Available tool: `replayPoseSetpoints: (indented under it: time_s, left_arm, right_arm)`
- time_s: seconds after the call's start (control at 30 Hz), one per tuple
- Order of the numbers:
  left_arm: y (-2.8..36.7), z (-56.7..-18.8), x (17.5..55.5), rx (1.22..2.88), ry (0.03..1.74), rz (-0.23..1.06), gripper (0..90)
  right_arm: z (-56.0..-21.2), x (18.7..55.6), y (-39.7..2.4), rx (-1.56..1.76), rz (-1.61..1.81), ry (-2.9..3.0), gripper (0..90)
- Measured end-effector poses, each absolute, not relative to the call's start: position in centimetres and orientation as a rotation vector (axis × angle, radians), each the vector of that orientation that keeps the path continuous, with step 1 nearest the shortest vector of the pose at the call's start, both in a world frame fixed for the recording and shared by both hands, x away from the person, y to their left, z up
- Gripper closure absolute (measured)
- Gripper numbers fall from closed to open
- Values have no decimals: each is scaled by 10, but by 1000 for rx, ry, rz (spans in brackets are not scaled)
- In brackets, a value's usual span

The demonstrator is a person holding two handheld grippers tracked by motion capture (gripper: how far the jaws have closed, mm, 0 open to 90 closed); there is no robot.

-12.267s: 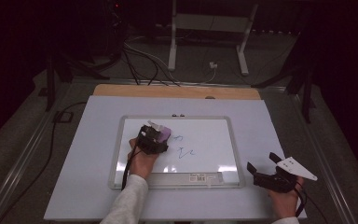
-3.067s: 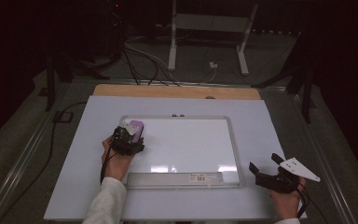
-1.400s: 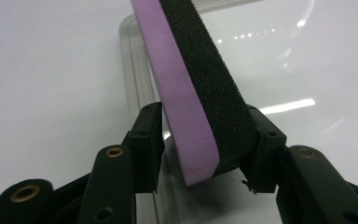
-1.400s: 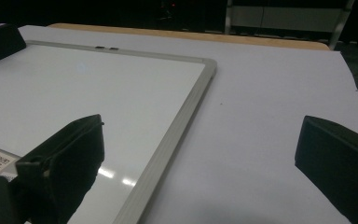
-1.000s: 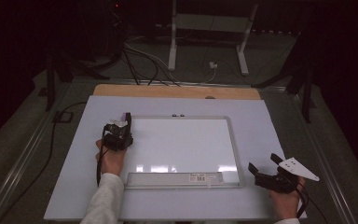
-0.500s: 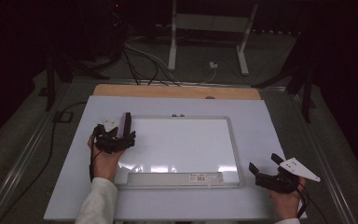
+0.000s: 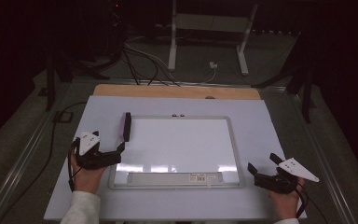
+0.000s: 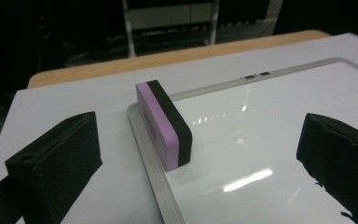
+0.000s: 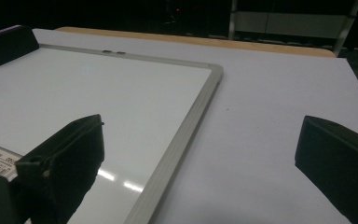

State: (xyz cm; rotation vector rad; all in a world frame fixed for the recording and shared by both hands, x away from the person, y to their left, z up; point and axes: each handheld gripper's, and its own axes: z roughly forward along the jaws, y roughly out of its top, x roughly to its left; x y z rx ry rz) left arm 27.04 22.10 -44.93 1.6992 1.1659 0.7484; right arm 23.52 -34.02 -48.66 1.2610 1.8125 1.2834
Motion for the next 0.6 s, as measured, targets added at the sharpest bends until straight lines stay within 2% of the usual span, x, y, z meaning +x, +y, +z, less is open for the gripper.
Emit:
replayPoseSetpoints:
  time_s: [0.23, 0.6]
  left_arm:
    - [234, -459, 245, 1674, 1125, 809, 6]
    - [237, -468, 240, 1676, 1107, 827, 6]
  right_arm:
    - [-485, 234, -339, 1239, 1291, 1806, 20]
    - [-483, 234, -340, 1223, 1293, 1787, 20]
